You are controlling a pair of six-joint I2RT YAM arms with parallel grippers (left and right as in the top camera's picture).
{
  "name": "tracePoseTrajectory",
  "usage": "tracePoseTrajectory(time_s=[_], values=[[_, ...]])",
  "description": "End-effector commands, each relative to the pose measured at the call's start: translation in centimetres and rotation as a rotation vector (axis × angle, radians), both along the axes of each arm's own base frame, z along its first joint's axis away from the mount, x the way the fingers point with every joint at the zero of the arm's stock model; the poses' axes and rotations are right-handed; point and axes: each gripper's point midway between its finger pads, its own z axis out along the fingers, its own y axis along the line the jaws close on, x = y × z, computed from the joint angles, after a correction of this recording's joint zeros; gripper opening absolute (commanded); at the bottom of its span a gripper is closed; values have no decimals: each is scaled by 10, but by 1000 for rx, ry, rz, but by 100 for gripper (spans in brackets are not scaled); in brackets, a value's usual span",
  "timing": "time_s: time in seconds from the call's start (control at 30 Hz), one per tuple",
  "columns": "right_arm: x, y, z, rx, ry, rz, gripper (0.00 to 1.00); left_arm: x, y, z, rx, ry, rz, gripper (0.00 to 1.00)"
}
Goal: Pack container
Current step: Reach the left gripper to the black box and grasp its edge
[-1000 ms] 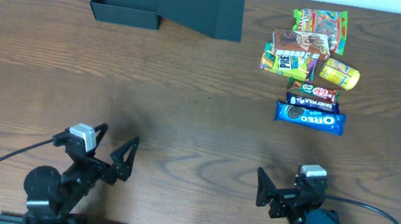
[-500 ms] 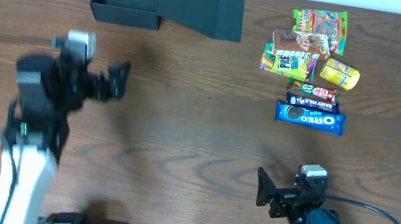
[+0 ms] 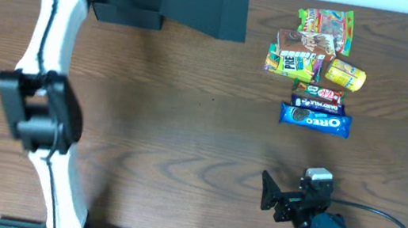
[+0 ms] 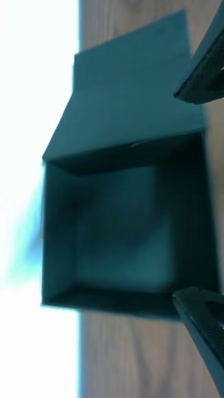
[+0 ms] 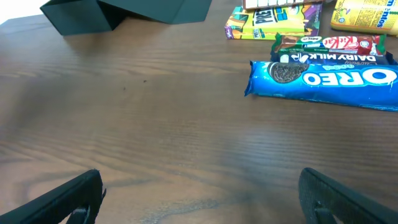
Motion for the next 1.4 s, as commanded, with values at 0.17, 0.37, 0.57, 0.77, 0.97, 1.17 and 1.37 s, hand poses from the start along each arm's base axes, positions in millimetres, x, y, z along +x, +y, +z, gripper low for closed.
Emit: tracePoseTrajectory(time_s=[0.17, 0.37, 0.57, 0.77, 0.97, 1.17, 1.37], values=[[1, -2, 0, -17, -9, -5, 99, 34, -19, -71, 33, 67, -69, 95], [1, -2, 0, -17, -9, -5, 99, 12, -30, -105, 139, 190, -137, 96], [1, -2, 0, -18, -9, -5, 99, -25, -32, -128, 193, 367, -157, 95], [1, -2, 0, -17, -9, -5, 99, -71, -40, -136, 166, 556, -171, 95], [1, -2, 0, -17, -9, -5, 99, -127, -66, -140, 75, 795, -146, 95], [1, -2, 0, -17, -9, -5, 99, -122, -75, -114, 113, 729, -157, 95], [1, -2, 0, -17, -9, -5, 99, -89, -48, -9, 190, 421, -62, 95]])
